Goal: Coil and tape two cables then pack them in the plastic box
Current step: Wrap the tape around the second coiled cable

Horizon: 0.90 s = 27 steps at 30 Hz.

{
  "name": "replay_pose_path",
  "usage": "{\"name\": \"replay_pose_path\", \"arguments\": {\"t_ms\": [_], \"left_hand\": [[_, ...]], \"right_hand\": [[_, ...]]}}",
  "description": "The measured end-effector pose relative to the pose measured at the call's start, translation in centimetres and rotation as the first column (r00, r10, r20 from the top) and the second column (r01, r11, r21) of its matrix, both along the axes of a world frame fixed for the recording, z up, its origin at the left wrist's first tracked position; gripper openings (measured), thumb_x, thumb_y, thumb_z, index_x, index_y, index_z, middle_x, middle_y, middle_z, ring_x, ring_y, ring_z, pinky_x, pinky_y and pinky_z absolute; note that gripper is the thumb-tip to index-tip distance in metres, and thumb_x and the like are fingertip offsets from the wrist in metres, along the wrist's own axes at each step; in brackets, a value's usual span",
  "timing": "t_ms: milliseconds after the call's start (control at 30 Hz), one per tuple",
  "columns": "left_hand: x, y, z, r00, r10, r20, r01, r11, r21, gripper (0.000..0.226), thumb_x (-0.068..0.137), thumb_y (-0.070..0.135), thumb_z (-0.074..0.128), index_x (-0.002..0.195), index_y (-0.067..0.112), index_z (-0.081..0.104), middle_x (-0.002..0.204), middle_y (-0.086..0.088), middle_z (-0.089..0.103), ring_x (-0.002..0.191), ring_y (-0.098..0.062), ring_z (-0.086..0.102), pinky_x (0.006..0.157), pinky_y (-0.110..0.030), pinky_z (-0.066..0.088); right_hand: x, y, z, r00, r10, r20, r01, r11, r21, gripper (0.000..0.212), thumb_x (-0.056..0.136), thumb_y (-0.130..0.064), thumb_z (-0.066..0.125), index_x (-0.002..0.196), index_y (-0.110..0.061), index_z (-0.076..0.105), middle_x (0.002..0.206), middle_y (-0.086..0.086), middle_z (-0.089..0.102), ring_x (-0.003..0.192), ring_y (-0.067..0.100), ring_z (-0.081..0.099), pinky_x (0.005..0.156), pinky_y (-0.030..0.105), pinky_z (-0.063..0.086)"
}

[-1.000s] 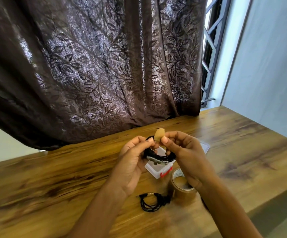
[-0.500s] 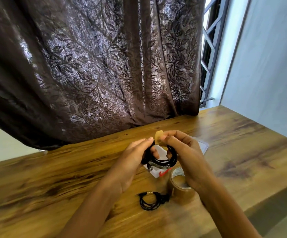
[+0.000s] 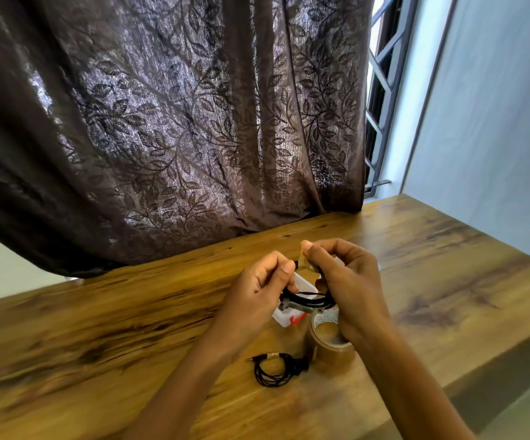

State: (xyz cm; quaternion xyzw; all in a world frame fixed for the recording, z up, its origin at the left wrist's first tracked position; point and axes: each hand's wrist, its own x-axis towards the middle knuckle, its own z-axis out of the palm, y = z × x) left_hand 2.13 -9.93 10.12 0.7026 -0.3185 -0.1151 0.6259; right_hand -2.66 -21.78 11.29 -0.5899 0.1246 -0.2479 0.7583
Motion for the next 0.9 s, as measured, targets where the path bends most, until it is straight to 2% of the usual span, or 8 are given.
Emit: {"name": "replay_pose_path", "arguments": {"t_ms": [100,167,267,367,533,700,800,900], "left_hand": [[0.0,0.3,-0.3,0.985,0.009,0.171,-0.012,1.0,0.018,0.025,0.09,0.042,0.049,0.07,0.028,0.054,0.067,0.011,0.058,0.066,-0.015,0.054,0.063,-0.029,0.044],[-0.4,0.3,-0.5,0.967,0.003,0.253,-0.011,0.999,0.031,0.023,0.09,0.043,0.051,0.071,0.031,0.056,0.069,0.012,0.06,0.068,-0.014,0.058,0.063,-0.03,0.045],[-0.6,0.0,-0.5,0.993,0.024,0.115,-0.02,0.999,-0.039,0.024,0.092,0.032,0.046,0.073,0.021,0.056,0.064,0.011,0.059,0.065,-0.005,0.056,0.062,-0.022,0.044],[-0.4,0.0,-0.1,0.998,0.024,-0.052,-0.028,0.996,-0.083,0.025,0.095,0.023,0.042,0.075,0.013,0.054,0.058,0.013,0.059,0.058,0.002,0.056,0.056,-0.012,0.043],[0.2,0.4,0.0,0.986,0.053,-0.158,-0.063,0.996,-0.059,0.028,0.093,0.029,0.044,0.072,0.016,0.057,0.058,0.01,0.058,0.058,-0.001,0.055,0.06,-0.018,0.045],[0.6,0.1,0.4,0.966,0.064,-0.252,-0.076,0.996,-0.037,0.031,0.094,0.03,0.046,0.067,0.019,0.058,0.057,0.01,0.058,0.057,-0.004,0.052,0.065,-0.027,0.039],[0.8,-0.1,0.9,0.944,0.05,-0.327,-0.064,0.997,-0.034,0.033,0.094,0.029,0.047,0.064,0.018,0.056,0.056,0.008,0.056,0.055,-0.008,0.05,0.059,-0.026,0.037],[1.1,0.0,1.2,0.937,0.071,-0.341,-0.078,0.997,-0.008,0.036,0.093,0.029,0.049,0.059,0.02,0.056,0.052,0.01,0.056,0.053,-0.007,0.049,0.058,-0.026,0.035]], "right_hand": [[0.5,-0.5,0.0,0.994,-0.053,-0.09,0.049,0.998,-0.041,0.012,0.082,-0.007,0.066,0.071,-0.003,0.063,0.055,0.001,0.06,0.04,0.002,0.051,0.038,0.015,0.039],[0.5,-0.9,0.2,0.989,-0.06,-0.132,0.056,0.998,-0.033,0.013,0.081,-0.005,0.066,0.068,-0.005,0.063,0.057,0.004,0.059,0.037,0.002,0.049,0.036,0.014,0.038],[0.2,-0.2,1.1,0.988,0.085,-0.127,-0.075,0.994,0.085,0.015,0.08,-0.006,0.067,0.066,-0.003,0.061,0.049,0.004,0.057,0.03,0.004,0.046,0.033,0.013,0.036],[0.4,0.0,0.9,0.999,0.006,-0.051,-0.005,1.0,0.024,0.013,0.084,-0.014,0.065,0.078,-0.004,0.062,0.06,0.007,0.055,0.034,0.006,0.046,0.035,0.018,0.04],[0.2,-0.5,0.6,0.998,-0.031,0.05,0.029,0.998,0.05,0.009,0.087,-0.019,0.06,0.086,-0.011,0.062,0.057,-0.002,0.05,0.042,0.01,0.047,0.043,0.021,0.047],[0.0,-1.0,0.7,0.965,0.191,0.182,-0.225,0.955,0.191,0.025,0.083,-0.02,0.059,0.107,-0.022,0.068,0.086,0.015,0.049,0.058,0.014,0.048,0.051,0.02,0.05],[-0.1,-1.4,0.9,0.882,0.367,0.295,-0.457,0.819,0.347,0.027,0.082,-0.022,0.054,0.103,-0.023,0.07,0.086,0.013,0.058,0.059,0.013,0.055,0.054,0.024,0.053],[-0.1,-2.1,0.4,0.825,0.474,0.308,-0.564,0.717,0.41,0.023,0.075,-0.023,0.062,0.093,-0.016,0.073,0.077,0.007,0.064,0.062,0.018,0.063,0.061,0.032,0.058]]}}
